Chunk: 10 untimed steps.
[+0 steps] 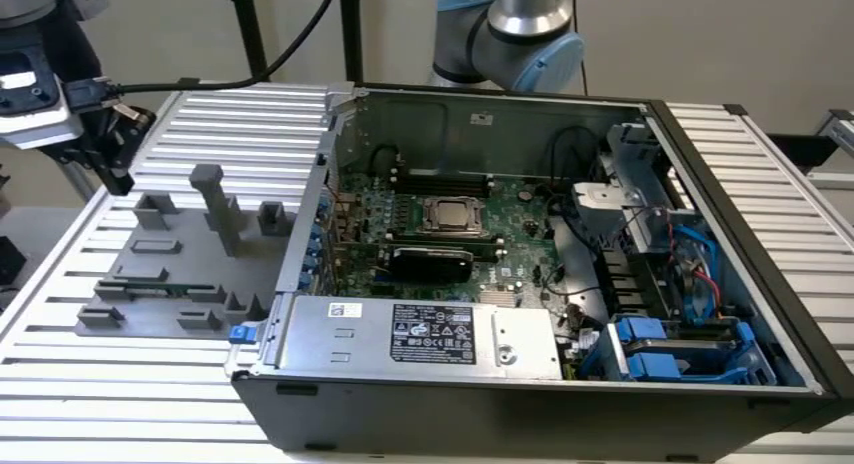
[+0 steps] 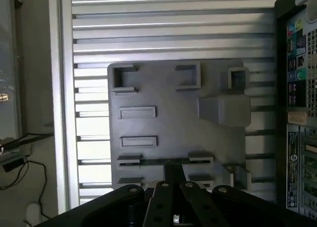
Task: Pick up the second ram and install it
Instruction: 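Pick up the second ram and move it above second insertion slot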
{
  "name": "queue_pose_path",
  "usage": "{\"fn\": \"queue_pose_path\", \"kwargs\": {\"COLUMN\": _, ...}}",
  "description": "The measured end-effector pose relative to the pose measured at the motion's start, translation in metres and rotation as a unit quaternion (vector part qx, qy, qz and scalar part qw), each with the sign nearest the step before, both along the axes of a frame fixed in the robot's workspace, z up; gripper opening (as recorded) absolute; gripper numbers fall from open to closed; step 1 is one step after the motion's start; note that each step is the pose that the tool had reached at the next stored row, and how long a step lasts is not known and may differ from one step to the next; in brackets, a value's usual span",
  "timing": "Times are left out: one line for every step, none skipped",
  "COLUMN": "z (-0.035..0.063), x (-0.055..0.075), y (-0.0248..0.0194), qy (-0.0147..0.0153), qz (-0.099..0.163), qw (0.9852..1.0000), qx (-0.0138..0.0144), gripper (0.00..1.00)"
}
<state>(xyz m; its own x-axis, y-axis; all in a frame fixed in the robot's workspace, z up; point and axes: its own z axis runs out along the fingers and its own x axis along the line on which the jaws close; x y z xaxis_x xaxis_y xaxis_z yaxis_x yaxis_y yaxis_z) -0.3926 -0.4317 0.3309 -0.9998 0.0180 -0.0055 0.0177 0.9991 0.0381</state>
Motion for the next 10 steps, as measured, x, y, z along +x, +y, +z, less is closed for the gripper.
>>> {"fn": "queue_pose_path", "kwargs": {"z": -0.0005, "x": 0.0, "y": 0.0, "qy": 0.0002, "qz": 0.009, "qw": 1.0, "qx": 0.0, "gripper": 0.0}}
{"fn": "queue_pose_path", "kwargs": {"z": -0.0011, "x": 0.0, "y": 0.0, "qy": 0.0004, "qz": 0.018, "qw": 0.9998, "qx": 0.0, "gripper": 0.0}}
{"fn": "queue_pose_path", "kwargs": {"z": -0.0017, "x": 0.0, "y": -0.0001, "qy": 0.0004, "qz": 0.027, "qw": 0.9996, "qx": 0.0, "gripper": 0.0}}
{"fn": "queue_pose_path", "kwargs": {"z": -0.0026, "x": 0.0, "y": 0.0, "qy": 0.0004, "qz": 0.036, "qw": 0.9993, "qx": 0.0, "gripper": 0.0}}
{"fn": "queue_pose_path", "kwargs": {"z": -0.0033, "x": 0.0, "y": -0.0001, "qy": 0.0004, "qz": 0.046, "qw": 0.999, "qx": 0.0, "gripper": 0.0}}
{"fn": "queue_pose_path", "kwargs": {"z": -0.0041, "x": 0.0, "y": -0.0001, "qy": 0.0005, "qz": 0.055, "qw": 0.9985, "qx": 0.0, "gripper": 0.0}}
{"fn": "queue_pose_path", "kwargs": {"z": -0.0048, "x": 0.0, "y": -0.0001, "qy": 0.0005, "qz": 0.064, "qw": 0.9979, "qx": 0.0, "gripper": 0.0}}
{"fn": "queue_pose_path", "kwargs": {"z": -0.0056, "x": 0.0, "y": 0.0, "qy": 0.0004, "qz": 0.073, "qw": 0.9973, "qx": 0.0, "gripper": 0.0}}
{"fn": "queue_pose_path", "kwargs": {"z": -0.0063, "x": 0.0, "y": -0.0001, "qy": 0.0004, "qz": 0.082, "qw": 0.9966, "qx": 0.0, "gripper": 0.0}}
{"fn": "queue_pose_path", "kwargs": {"z": -0.007, "x": 0.0, "y": 0.0, "qy": 0.0004, "qz": 0.091, "qw": 0.9959, "qx": 0.0, "gripper": 0.0}}
